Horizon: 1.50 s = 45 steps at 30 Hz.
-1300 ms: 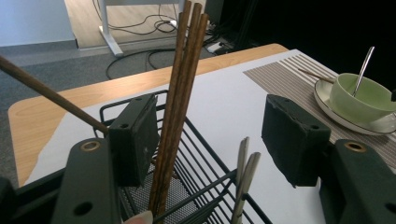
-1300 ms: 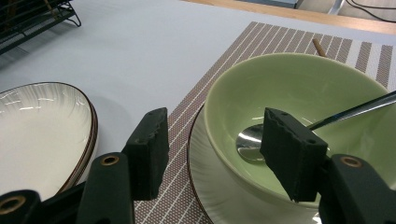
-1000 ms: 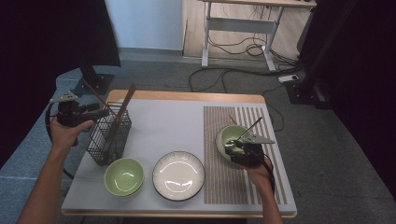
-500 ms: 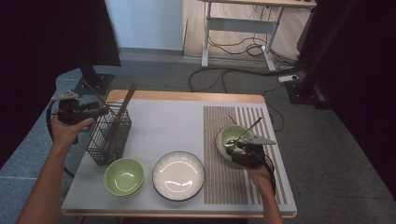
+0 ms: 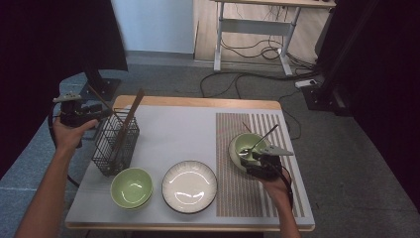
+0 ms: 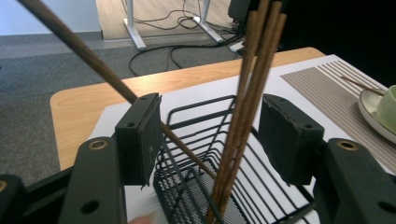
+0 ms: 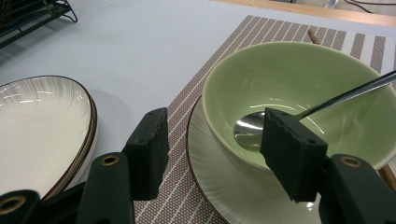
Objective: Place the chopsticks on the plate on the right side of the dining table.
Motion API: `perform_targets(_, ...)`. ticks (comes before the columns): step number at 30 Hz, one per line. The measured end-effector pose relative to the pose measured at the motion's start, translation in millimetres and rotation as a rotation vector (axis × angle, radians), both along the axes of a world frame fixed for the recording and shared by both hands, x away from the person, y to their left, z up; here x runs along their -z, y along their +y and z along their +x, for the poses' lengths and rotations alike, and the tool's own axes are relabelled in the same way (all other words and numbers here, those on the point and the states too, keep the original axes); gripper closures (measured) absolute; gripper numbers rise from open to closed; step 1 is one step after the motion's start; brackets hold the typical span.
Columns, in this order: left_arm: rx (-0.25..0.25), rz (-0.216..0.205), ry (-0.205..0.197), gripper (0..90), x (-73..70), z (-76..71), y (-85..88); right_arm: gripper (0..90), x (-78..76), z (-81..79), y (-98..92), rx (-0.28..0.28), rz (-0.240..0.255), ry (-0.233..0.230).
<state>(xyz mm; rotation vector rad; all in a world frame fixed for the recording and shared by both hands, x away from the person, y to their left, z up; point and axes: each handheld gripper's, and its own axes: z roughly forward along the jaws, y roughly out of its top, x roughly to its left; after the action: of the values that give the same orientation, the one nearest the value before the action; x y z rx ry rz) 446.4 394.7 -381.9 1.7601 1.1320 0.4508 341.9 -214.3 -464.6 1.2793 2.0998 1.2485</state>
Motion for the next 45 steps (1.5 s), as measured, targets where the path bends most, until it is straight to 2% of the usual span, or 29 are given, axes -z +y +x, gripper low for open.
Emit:
perform_targets(5,-0.007,0.006,0.003,40.5,3.5,7.5,0.7,41.8,-0.8,-0.9,-0.2,0.004,0.002,-0.005)
perform_targets(7,-0.002,0.031,-0.005,40.6,4.8,10.7,-2.3,41.8,-0.6,-1.0,-1.0,0.005,0.000,-0.002)
perform_targets(12,-0.012,0.036,0.005,41.6,6.5,15.0,-4.0,41.8,-0.9,-2.0,-3.7,0.014,0.004,-0.003)
perform_targets(20,-0.029,0.033,0.014,42.8,11.1,18.0,-3.4,41.8,-1.6,-2.2,-4.6,0.014,0.002,-0.006)
perform_targets(25,-0.053,0.022,0.019,42.9,14.8,22.3,2.8,41.8,-0.6,-1.4,-4.4,0.016,-0.001,0.000)
perform_targets(33,-0.058,0.027,0.035,43.3,18.0,31.5,-0.1,41.8,-0.1,-1.5,-3.2,0.011,-0.008,0.001)
perform_targets(42,-0.076,0.026,0.056,43.3,23.1,34.1,-0.2,41.7,0.0,-1.5,-3.4,0.009,-0.013,0.003)
perform_targets(45,-0.076,0.014,0.057,44.2,23.6,37.6,-0.7,41.7,0.4,-1.4,-3.3,0.010,-0.016,0.005)
